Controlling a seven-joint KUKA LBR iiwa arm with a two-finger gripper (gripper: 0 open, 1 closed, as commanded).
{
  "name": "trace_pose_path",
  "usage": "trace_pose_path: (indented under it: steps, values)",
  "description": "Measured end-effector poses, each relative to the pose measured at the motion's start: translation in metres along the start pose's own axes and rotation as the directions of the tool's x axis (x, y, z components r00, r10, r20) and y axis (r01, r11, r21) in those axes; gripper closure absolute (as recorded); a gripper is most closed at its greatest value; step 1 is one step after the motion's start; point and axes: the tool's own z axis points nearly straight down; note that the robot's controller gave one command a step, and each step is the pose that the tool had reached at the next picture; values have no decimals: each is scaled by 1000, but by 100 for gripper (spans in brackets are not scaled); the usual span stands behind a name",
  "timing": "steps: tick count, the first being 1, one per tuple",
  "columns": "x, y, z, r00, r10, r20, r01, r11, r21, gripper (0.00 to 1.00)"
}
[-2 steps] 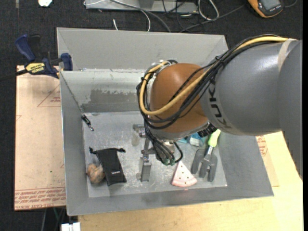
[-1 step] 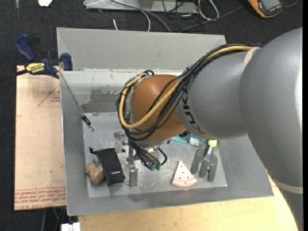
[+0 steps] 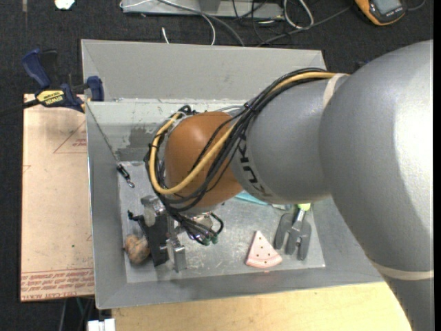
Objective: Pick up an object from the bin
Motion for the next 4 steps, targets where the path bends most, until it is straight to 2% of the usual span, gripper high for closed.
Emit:
trace_pose_path:
  steps: [1,2,3,4]
  values:
    - [-4,4,2,998,-64,-2,64,998,1,0]
    - [-15,7,40,932,-362,1,362,932,1,0]
    - [-15,16,42,871,-492,6,492,871,1,100]
    - [-15,16,41,871,-492,6,492,871,1,100]
